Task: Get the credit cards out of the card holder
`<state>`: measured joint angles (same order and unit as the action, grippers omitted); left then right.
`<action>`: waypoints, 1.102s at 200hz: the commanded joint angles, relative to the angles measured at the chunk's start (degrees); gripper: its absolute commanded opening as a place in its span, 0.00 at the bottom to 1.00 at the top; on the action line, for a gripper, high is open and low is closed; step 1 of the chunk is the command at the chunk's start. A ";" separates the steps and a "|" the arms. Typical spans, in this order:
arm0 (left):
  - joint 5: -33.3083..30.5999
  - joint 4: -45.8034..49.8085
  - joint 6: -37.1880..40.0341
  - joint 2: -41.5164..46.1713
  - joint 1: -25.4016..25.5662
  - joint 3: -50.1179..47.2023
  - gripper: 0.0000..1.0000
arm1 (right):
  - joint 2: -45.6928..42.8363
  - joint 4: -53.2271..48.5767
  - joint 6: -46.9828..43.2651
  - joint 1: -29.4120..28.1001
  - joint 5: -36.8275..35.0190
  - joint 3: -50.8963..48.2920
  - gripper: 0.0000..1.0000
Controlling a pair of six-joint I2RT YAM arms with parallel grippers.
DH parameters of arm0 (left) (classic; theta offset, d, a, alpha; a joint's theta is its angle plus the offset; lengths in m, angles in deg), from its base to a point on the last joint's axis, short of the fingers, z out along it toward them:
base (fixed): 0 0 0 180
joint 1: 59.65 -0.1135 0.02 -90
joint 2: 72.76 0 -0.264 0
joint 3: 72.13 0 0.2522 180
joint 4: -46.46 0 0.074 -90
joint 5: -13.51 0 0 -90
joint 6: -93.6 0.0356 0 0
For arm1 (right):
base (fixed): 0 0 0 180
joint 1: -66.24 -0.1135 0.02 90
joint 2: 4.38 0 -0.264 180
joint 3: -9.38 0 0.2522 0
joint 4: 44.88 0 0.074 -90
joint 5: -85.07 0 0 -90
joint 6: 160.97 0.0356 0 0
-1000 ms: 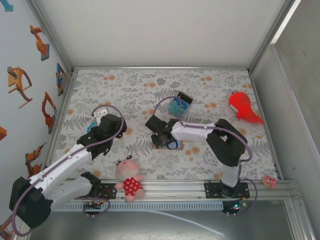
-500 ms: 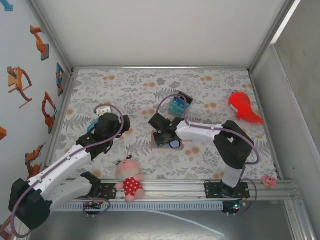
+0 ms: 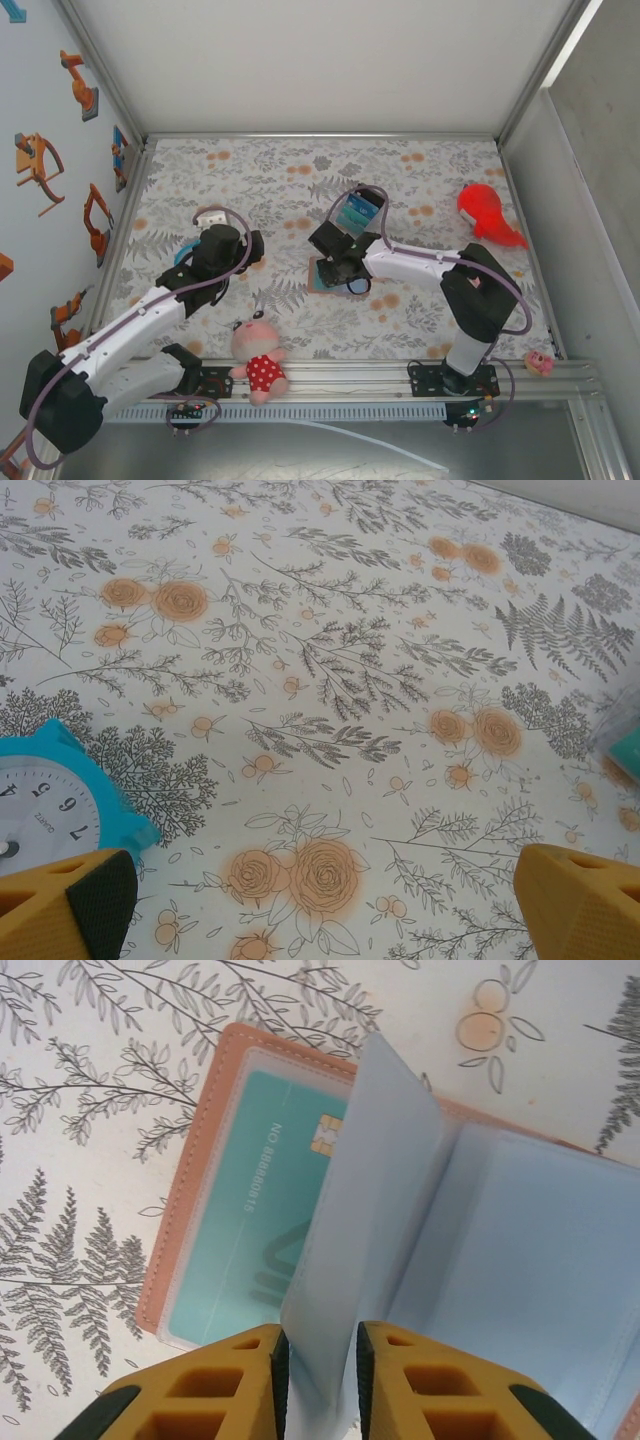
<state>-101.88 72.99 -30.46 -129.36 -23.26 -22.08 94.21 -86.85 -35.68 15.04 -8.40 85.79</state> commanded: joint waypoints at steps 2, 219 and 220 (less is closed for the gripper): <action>0.83 -0.31 1.18 -0.79 -0.08 1.47 0.97 | -2.32 -0.80 1.83 0.87 -0.26 -1.72 0.26; -4.12 -1.00 2.11 -24.29 16.77 12.27 0.97 | -11.01 4.47 5.39 9.09 0.12 -15.24 0.31; -4.17 -1.00 2.13 -24.45 16.87 12.33 0.97 | -11.03 4.52 5.40 9.09 0.12 -15.30 0.31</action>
<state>-104.40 72.27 -29.57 -150.85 -8.34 -12.33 84.28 -83.25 -31.66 23.41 -7.33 72.09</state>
